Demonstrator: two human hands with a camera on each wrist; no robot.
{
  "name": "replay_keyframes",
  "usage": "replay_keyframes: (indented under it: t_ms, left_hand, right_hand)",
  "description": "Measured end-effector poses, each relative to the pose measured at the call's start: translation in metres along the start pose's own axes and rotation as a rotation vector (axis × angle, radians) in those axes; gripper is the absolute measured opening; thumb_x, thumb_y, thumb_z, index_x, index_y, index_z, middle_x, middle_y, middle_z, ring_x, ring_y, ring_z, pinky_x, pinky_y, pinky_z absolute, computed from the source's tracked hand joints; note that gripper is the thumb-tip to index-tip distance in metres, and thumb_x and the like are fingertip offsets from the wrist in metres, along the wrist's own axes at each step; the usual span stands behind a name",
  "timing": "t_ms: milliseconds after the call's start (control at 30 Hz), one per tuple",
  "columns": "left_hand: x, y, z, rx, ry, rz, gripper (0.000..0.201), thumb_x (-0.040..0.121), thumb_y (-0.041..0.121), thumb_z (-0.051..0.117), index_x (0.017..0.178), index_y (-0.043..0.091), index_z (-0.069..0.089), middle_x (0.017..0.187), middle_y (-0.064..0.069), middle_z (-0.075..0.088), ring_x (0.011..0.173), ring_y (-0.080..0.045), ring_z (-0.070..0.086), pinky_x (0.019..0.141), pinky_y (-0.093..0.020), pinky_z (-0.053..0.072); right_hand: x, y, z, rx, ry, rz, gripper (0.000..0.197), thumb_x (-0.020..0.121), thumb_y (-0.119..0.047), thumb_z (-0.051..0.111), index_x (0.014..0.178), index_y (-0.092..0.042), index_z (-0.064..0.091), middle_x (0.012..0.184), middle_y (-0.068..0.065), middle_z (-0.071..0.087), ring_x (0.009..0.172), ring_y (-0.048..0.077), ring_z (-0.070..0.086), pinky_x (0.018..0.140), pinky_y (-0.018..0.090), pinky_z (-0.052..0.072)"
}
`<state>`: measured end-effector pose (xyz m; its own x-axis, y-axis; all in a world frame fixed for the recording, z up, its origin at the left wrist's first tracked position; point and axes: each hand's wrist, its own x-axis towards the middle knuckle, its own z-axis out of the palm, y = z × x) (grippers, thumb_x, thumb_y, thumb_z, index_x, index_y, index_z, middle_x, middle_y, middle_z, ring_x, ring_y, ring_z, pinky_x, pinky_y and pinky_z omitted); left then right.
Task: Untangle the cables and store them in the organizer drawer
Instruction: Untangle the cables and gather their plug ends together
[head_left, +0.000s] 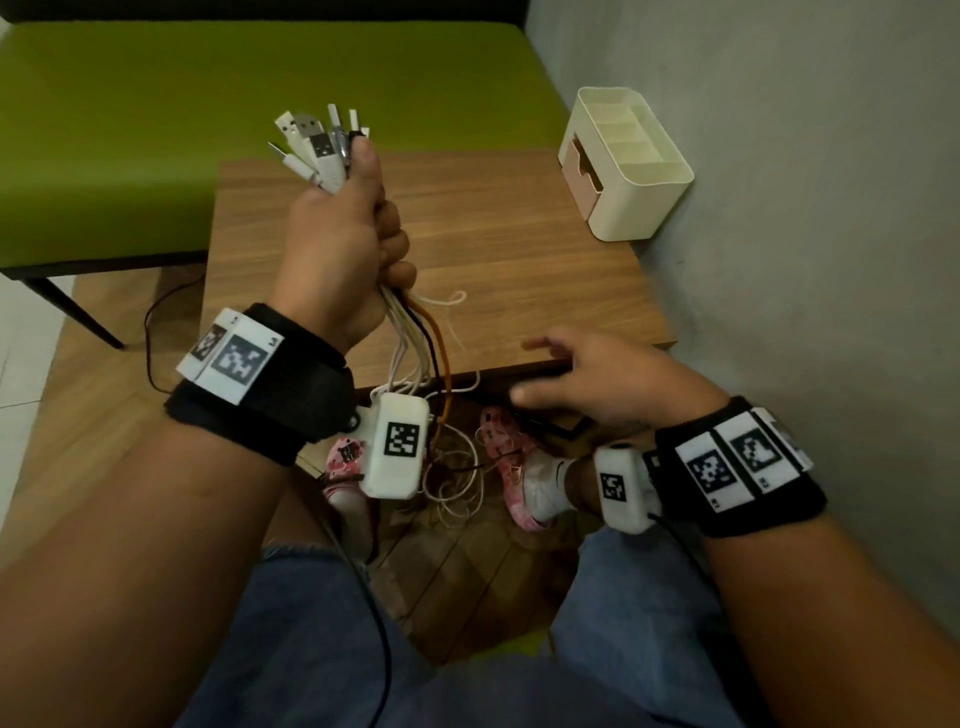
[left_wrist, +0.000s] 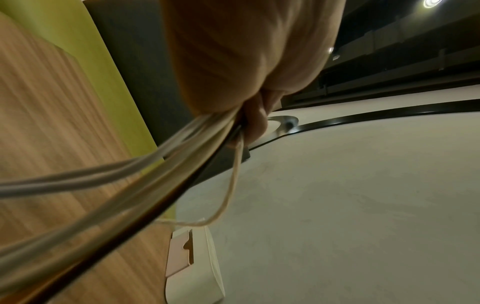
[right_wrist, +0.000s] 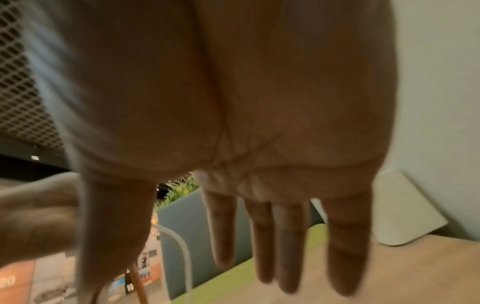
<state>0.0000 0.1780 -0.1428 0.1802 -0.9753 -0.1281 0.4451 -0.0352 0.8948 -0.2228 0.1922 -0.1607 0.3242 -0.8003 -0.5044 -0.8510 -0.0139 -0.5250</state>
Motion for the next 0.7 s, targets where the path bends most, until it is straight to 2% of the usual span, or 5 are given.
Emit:
replay_keyframes:
  t_ms: [100, 233, 400, 567, 700]
  left_hand:
    - [-0.005, -0.009, 0.010, -0.021, -0.036, -0.027, 0.038, 0.103, 0.040, 0.042, 0.072, 0.023, 0.032, 0.051, 0.007, 0.020, 0.043, -0.007, 0.016, 0.038, -0.020, 0.021]
    - [-0.012, -0.017, 0.023, -0.084, -0.077, -0.058, 0.036, 0.103, 0.038, 0.043, 0.073, 0.020, 0.035, 0.051, 0.006, 0.025, 0.042, -0.005, 0.023, 0.037, -0.018, 0.024]
    - [-0.015, -0.002, 0.020, -0.101, -0.117, -0.061, 0.035, 0.102, 0.041, 0.043, 0.074, 0.021, 0.036, 0.054, 0.007, 0.028, 0.042, -0.004, 0.027, 0.037, -0.017, 0.027]
    - [-0.018, 0.008, 0.009, 0.031, -0.081, -0.007, 0.036, 0.103, 0.039, 0.042, 0.072, 0.022, 0.036, 0.054, 0.006, 0.024, 0.044, -0.007, 0.021, 0.039, -0.021, 0.023]
    - [-0.020, 0.004, 0.003, 0.135, -0.060, -0.003, 0.036, 0.103, 0.040, 0.042, 0.073, 0.022, 0.035, 0.057, 0.004, 0.023, 0.045, -0.009, 0.022, 0.041, -0.022, 0.024]
  right_hand:
    - [-0.004, -0.022, 0.003, 0.239, 0.160, -0.220, 0.061, 0.084, -0.049, 0.069, 0.139, -0.036, 0.045, 0.134, -0.018, 0.052, 0.121, -0.002, 0.048, 0.101, 0.029, 0.042]
    - [0.009, -0.042, 0.022, 0.362, 0.090, -0.298, 0.062, 0.085, -0.046, 0.069, 0.140, -0.038, 0.042, 0.130, -0.014, 0.057, 0.115, 0.002, 0.056, 0.096, 0.031, 0.050]
    - [0.014, -0.038, 0.043, 0.202, 0.044, -0.266, 0.018, 0.093, -0.043, 0.061, 0.107, -0.031, 0.063, 0.091, -0.007, 0.068, 0.079, 0.006, 0.063, 0.068, 0.027, 0.049]
    - [0.020, -0.025, 0.039, 0.028, 0.025, -0.201, 0.028, 0.091, -0.053, 0.060, 0.105, -0.030, 0.066, 0.092, -0.008, 0.068, 0.084, 0.009, 0.063, 0.071, 0.029, 0.051]
    - [0.019, -0.018, 0.028, -0.053, -0.051, -0.125, 0.067, 0.078, -0.062, 0.069, 0.135, -0.032, 0.050, 0.127, -0.013, 0.057, 0.114, 0.011, 0.055, 0.086, 0.029, 0.045]
